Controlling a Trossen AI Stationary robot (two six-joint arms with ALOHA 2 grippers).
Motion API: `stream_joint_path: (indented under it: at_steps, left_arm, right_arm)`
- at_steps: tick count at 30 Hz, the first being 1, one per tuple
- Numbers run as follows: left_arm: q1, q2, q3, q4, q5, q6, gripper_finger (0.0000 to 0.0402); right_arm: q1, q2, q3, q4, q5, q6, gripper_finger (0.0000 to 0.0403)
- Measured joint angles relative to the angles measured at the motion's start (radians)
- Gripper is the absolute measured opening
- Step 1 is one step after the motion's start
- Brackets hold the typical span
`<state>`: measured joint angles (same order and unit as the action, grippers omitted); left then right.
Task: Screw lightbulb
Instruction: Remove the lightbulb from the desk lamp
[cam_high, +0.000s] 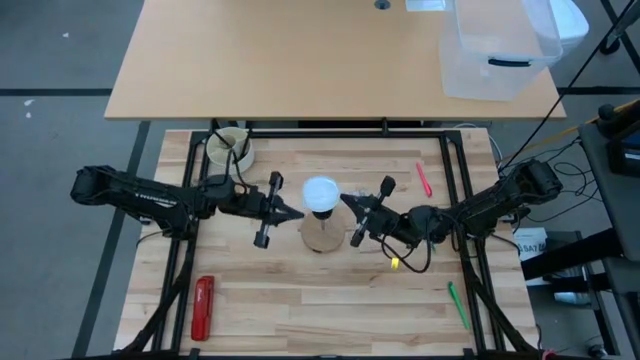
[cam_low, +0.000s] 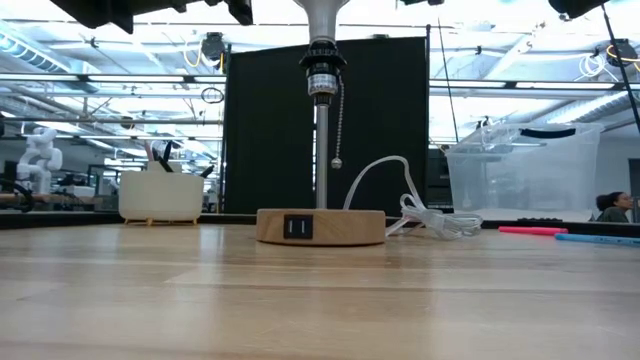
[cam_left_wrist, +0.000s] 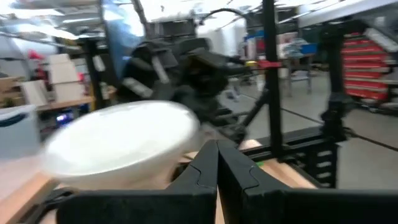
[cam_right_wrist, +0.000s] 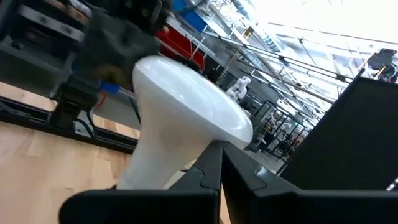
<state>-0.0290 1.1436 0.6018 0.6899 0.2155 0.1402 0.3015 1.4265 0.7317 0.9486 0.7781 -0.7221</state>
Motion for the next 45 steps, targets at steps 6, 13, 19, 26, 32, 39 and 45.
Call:
stream_joint_path:
  at_steps: [6, 13, 19, 26, 32, 39, 45]
  left_arm:
    - [-0.032, 0.006, 0.0, -0.001, 0.015, 0.054, 0.0]
    - [-0.08, -0.033, 0.0, 0.033, -0.147, 0.204, 0.0]
    - [-0.03, -0.048, 0.0, 0.042, -0.274, 0.175, 0.0]
    - [0.052, 0.006, 0.0, 0.048, -0.207, 0.03, 0.0]
    - [0.053, 0.04, 0.0, 0.06, -0.197, 0.021, 0.0]
    - [0.053, 0.041, -0.001, 0.062, -0.182, 0.007, 0.0]
    - [0.027, 0.04, -0.002, 0.05, -0.183, 0.002, 0.0]
  right_arm:
    - [-0.017, 0.0, 0.0, 0.006, 0.012, 0.004, 0.0]
    - [0.04, 0.0, 0.0, -0.063, 0.031, 0.007, 0.0]
    - [0.094, 0.0, 0.0, -0.089, 0.026, 0.002, 0.0]
    - [0.099, -0.002, 0.0, -0.022, -0.072, -0.03, 0.0]
    - [0.094, -0.002, 0.0, 0.032, -0.066, -0.074, 0.0]
    - [0.059, -0.002, 0.0, 0.044, -0.017, -0.06, 0.0]
    - [0.041, -0.003, 0.0, 0.044, -0.005, -0.058, 0.0]
